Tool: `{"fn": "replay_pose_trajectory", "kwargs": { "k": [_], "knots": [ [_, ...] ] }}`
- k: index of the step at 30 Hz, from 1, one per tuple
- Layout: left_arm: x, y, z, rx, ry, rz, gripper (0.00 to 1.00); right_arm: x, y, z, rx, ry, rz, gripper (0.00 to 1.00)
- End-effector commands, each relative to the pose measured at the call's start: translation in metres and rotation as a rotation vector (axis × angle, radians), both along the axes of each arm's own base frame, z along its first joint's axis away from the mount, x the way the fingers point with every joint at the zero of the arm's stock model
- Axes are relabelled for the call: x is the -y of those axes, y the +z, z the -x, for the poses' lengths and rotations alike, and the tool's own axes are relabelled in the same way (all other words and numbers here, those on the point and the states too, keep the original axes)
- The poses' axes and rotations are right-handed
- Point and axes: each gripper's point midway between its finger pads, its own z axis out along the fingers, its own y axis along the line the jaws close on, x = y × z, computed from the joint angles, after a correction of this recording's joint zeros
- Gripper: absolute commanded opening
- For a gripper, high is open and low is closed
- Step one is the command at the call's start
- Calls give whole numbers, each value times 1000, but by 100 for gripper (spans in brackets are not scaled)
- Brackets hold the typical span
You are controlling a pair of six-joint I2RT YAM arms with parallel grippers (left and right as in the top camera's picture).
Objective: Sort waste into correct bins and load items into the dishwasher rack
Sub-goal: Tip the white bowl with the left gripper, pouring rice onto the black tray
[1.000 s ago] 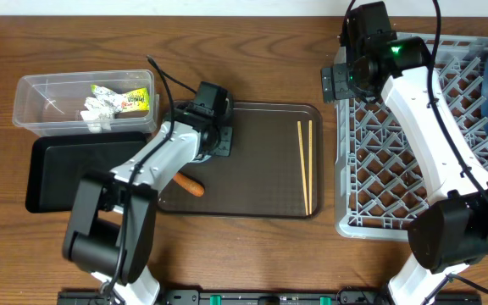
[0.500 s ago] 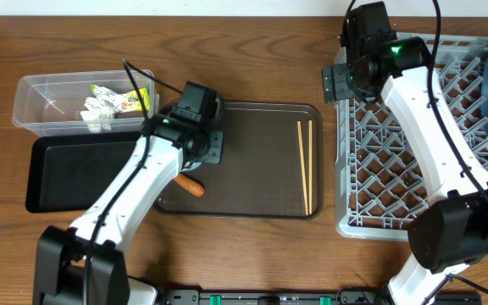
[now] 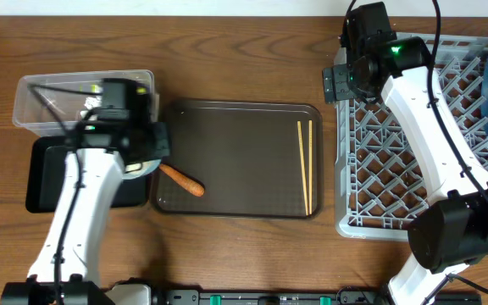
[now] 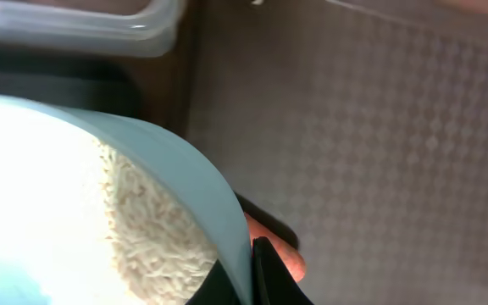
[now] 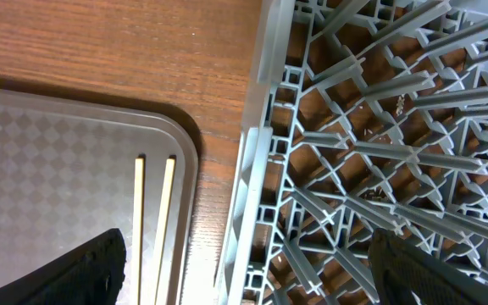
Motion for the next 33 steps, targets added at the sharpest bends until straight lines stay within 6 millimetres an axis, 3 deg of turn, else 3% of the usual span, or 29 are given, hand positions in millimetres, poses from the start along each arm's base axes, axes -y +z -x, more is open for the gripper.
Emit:
{"fn": "replay_pose_trajectory", "kwargs": {
  "k": [1, 16, 33],
  "knots": [
    [-3, 4, 2, 2, 31, 163, 6, 4, 15, 1, 35, -14, -2, 91],
    [-91, 25, 6, 160, 230, 468, 6, 5, 13, 4, 19, -14, 2, 91],
    [-126, 37, -7, 378, 259, 1070, 6, 5, 13, 5, 17, -14, 1, 91]
  ]
}}
